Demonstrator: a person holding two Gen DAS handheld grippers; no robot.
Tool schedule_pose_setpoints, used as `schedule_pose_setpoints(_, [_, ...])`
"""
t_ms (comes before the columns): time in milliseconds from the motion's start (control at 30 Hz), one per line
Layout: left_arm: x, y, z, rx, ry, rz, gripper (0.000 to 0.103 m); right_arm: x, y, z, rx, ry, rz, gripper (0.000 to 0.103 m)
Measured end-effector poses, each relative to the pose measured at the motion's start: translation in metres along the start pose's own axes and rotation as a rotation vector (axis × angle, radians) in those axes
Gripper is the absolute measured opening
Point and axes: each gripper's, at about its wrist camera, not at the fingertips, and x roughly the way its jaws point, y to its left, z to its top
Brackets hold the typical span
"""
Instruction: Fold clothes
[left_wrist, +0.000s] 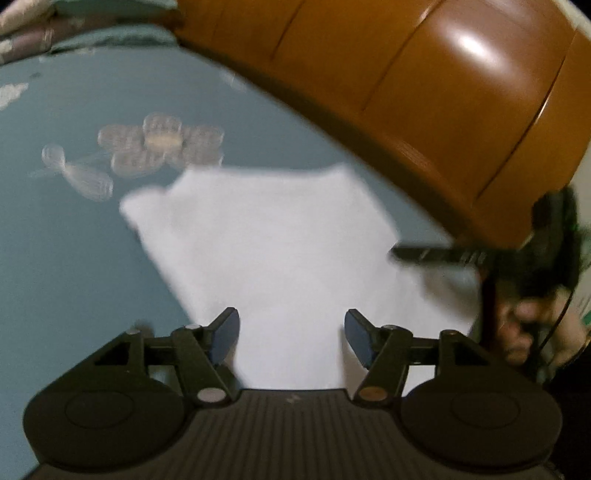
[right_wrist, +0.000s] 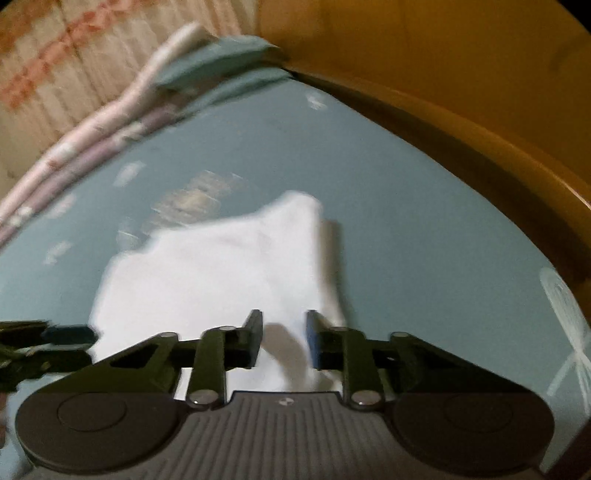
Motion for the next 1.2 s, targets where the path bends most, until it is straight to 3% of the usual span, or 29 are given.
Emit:
schedule_pose_setpoints(67, [-0.006,-0.004,-0.004,0.029,0.003,0.019,0.063,-0.008,-0.010,-0.004,0.052,-0.014,0.017,0.007])
schedule_pose_setpoints(133, [-0.018,-0.010,0.000,0.035,-0.001,0.012,0.063,-0.022,-0.008,-0.005,0.050,-0.039,0.010,0.014])
schedule_pose_setpoints(300, [-0.024,-0.026,0.002,0.080,0.006,-0.049,0.068,-0.050,0.009,-0.016,0.022,-0.048,0.097,0.016])
schedule_pose_setpoints(433, [-0.015,-0.029,-0.011,0.043,0.087,-0.077,0.069,-0.060,0.013,-0.026,0.023,-0.035,0.083,0.016])
schedule_pose_setpoints(533, [-0.016,-0.031,-0.016,0.051,0.100,-0.044,0.069,-0.068,0.016,-0.034,0.024,-0.025,0.072,0.017])
schedule_pose_setpoints(667, [-0.045,-0.024,-0.017,0.042,0.029,-0.041,0.073,-0.078,0.021,-0.044,0.025,-0.013,0.057,0.032])
schedule_pose_setpoints(767, [-0.069,-0.012,-0.021,0.007,-0.022,0.022,0.077,-0.083,0.046,-0.057,-0.024,0.034,0.153,0.035])
schedule_pose_setpoints(867, [-0.082,0.003,-0.030,-0.035,-0.027,0.108,0.077,-0.077,0.071,-0.071,-0.038,0.108,0.272,0.036])
schedule_pose_setpoints(967, [-0.090,0.011,-0.039,-0.064,-0.028,0.143,0.077,-0.060,0.092,-0.086,-0.018,0.177,0.360,0.037])
schedule_pose_setpoints(1133, [-0.102,0.022,-0.053,-0.103,-0.032,0.184,0.078,-0.046,0.104,-0.107,-0.008,0.264,0.342,0.040])
schedule_pose_setpoints(1200, [-0.106,0.026,-0.059,-0.115,-0.035,0.200,0.079,-0.057,0.103,-0.105,-0.008,0.239,0.331,0.043])
